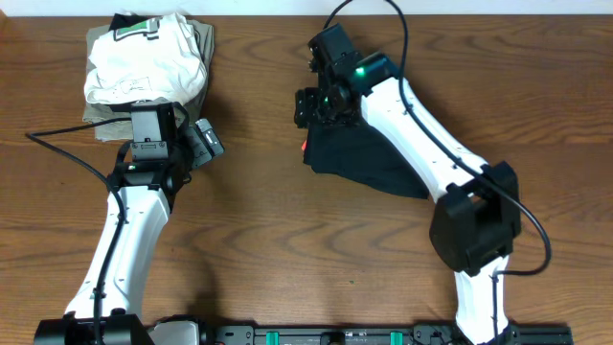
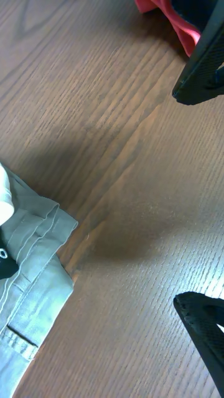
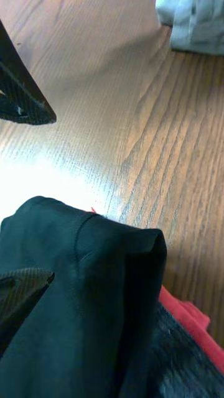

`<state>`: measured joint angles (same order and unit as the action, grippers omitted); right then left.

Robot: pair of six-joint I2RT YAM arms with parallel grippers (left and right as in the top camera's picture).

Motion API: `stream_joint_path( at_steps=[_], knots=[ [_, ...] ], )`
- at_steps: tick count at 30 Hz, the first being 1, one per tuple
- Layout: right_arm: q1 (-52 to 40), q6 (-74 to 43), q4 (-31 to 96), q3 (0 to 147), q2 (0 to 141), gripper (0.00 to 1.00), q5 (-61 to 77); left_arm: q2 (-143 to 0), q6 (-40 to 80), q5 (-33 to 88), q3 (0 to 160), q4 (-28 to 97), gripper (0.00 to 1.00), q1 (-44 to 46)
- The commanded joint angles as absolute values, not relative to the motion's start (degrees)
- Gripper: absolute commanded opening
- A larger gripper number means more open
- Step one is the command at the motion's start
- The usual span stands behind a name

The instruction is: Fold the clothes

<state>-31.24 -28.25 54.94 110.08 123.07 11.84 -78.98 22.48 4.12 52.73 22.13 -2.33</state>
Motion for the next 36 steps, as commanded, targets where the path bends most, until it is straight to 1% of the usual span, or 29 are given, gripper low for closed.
stream_joint_path(
  at_steps=[1,4,9,14,21,25,31,32,36],
  knots=[
    [-32.7,-30.0,54.1,109.8,125.1,0.67,12.2,-78.8,22.2,4.0,52.4,22.2,0.98,-2.6],
    [-33.3,-30.7,53.3,109.8,126.2,0.62,12.2,-78.8,22.2,4.0,52.3,22.2,0.98,-2.6],
    [-33.3,-30.9,51.0,109.8,128.6,0.61,11.2,-78.8,22.2,4.0,52.3,22.3,0.98,-2.6],
    [-31.3,-30.8,48.7,109.8,130.3,0.56,7.7,-78.8,22.2,4.0,52.4,22.2,0.98,-2.6],
    [-28.4,-26.5,46.5,109.8,131.5,0.56,6.1,-78.8,22.2,4.0,52.3,22.2,0.98,-2.6],
    [-28.0,-26.0,46.8,109.8,132.4,0.60,3.8,-78.8,22.2,4.0,52.4,22.2,0.98,-2.6],
    [-28.0,-26.1,48.9,109.8,133.3,0.60,2.3,-78.8,22.2,4.0,52.3,22.2,0.98,-2.6],
    [-28.0,-26.1,49.2,109.8,133.1,0.62,1.9,-78.8,22.2,4.0,52.4,22.2,0.98,-2.6],
    [-27.5,-26.2,51.7,110.1,129.0,0.72,0.9,-78.8,22.2,4.0,52.4,22.2,0.98,-2.6]
  ],
)
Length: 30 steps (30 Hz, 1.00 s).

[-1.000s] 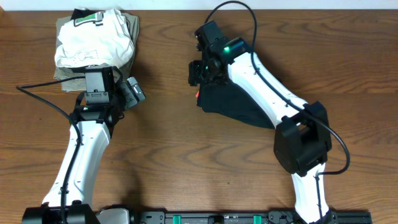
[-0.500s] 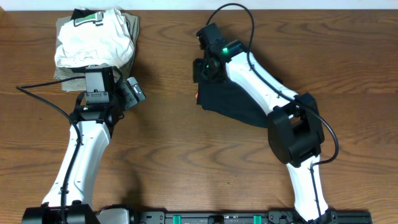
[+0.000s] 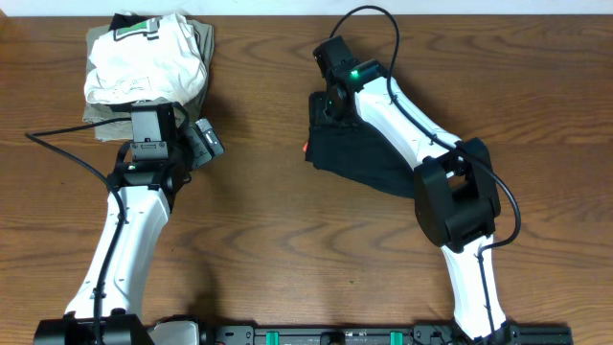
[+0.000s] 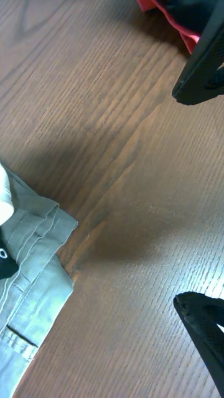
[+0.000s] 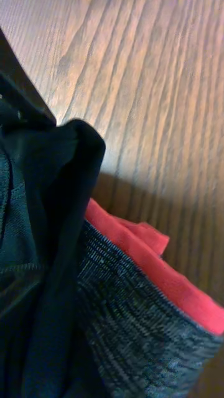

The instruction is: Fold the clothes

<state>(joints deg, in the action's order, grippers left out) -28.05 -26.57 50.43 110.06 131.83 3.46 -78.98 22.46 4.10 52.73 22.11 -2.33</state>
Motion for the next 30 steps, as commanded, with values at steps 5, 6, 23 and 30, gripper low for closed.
stream_joint_path(
  at_steps=[5,6,23,30],
  knots=[
    [-26.1,-26.1,55.2,110.4,117.7,0.88,-0.9,-78.8,22.2,4.0,52.3,22.2,0.98,-2.6],
    [-25.7,-26.1,56.0,110.4,115.2,0.93,-0.9,-78.8,22.2,4.0,52.4,22.2,0.98,-2.6],
    [-16.8,-26.1,76.5,104.8,100.5,0.99,-3.2,-78.8,22.2,4.0,52.4,22.2,0.98,-2.6],
    [-15.7,-29.8,66.2,90.0,100.6,0.99,-2.2,-78.8,22.2,4.0,52.4,22.2,0.98,-2.6]
  ],
)
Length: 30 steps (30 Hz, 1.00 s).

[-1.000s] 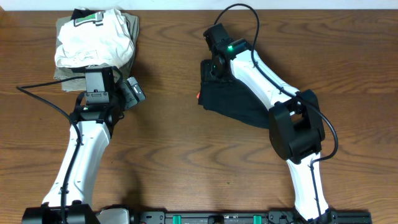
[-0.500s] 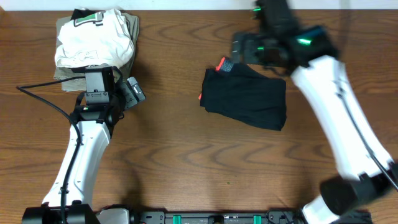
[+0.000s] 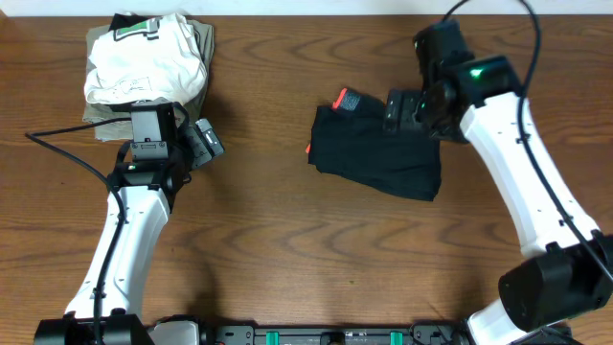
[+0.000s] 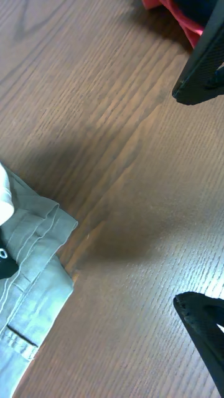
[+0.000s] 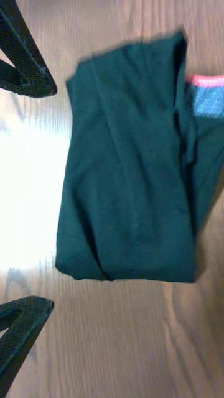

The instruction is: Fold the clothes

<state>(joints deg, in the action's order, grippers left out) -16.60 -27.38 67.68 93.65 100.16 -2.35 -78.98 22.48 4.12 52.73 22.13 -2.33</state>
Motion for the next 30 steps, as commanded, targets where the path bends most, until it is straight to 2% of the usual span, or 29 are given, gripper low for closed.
stream_joint_path(
  at_steps=[1,9,15,18,21,23,25,26,30],
  knots=[
    [-15.6,-30.4,64.4,88.0,100.6,0.99,-1.2,-78.8,22.2,4.0,52.3,22.3,0.98,-2.6],
    [-16.0,-30.4,43.9,75.9,100.6,0.97,14.9,-78.8,27.3,4.1,52.3,22.7,0.98,-2.5],
    [-17.2,-30.4,32.0,69.1,100.6,0.72,15.9,-78.8,30.7,5.8,52.3,25.1,0.98,-2.6],
    [-17.2,-30.4,29.3,67.7,100.6,0.52,15.9,-78.8,31.9,5.8,52.3,24.8,0.98,-2.5],
    [-17.0,-30.4,28.4,67.7,100.5,0.41,15.9,-78.8,37.0,7.0,52.3,24.8,0.98,-2.5],
    [-16.6,-30.4,28.2,67.8,100.5,0.25,15.9,-78.8,39.7,7.3,52.3,24.8,0.98,-2.5],
    [-16.1,-30.4,28.7,67.8,100.5,0.14,15.9,-78.8,39.8,7.3,52.3,24.8,0.98,-2.5],
    [-15.7,-30.6,29.1,67.8,100.5,0.10,15.9,-78.8,40.0,7.4,52.4,24.8,0.98,-2.5],
    [-14.3,-30.8,29.4,67.8,100.5,0.08,15.7,-78.8,41.7,12.6,52.3,23.9,0.99,-2.4]
  ],
)
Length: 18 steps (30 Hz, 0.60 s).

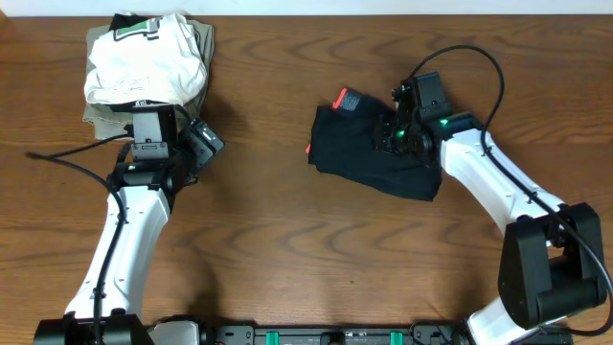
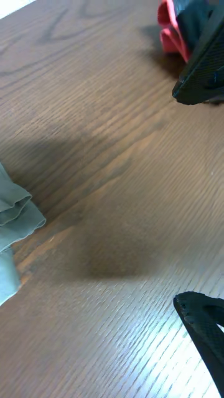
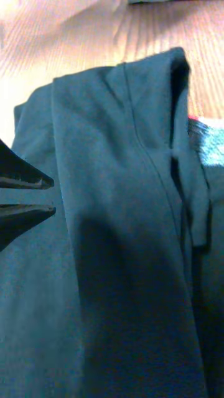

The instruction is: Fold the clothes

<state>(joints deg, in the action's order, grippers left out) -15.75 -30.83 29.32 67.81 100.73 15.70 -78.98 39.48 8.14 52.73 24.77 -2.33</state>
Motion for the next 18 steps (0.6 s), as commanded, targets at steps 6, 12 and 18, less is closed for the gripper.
stream_joint_path(
  at_steps=[6,12,18],
  knots=[
    [-12.3,-30.8,29.4,67.8,100.5,0.29,15.7,-80.2,30.2,24.1,52.4,12.2,0.89,3.5],
    [-10.0,-29.2,31.8,67.8,100.5,0.51,18.9,-86.8,30.2,24.4,52.7,8.0,0.89,8.7],
    [-6.2,-26.5,34.0,67.8,99.9,0.55,27.3,-98.6,26.4,33.6,57.8,7.2,0.95,12.3]
  ],
)
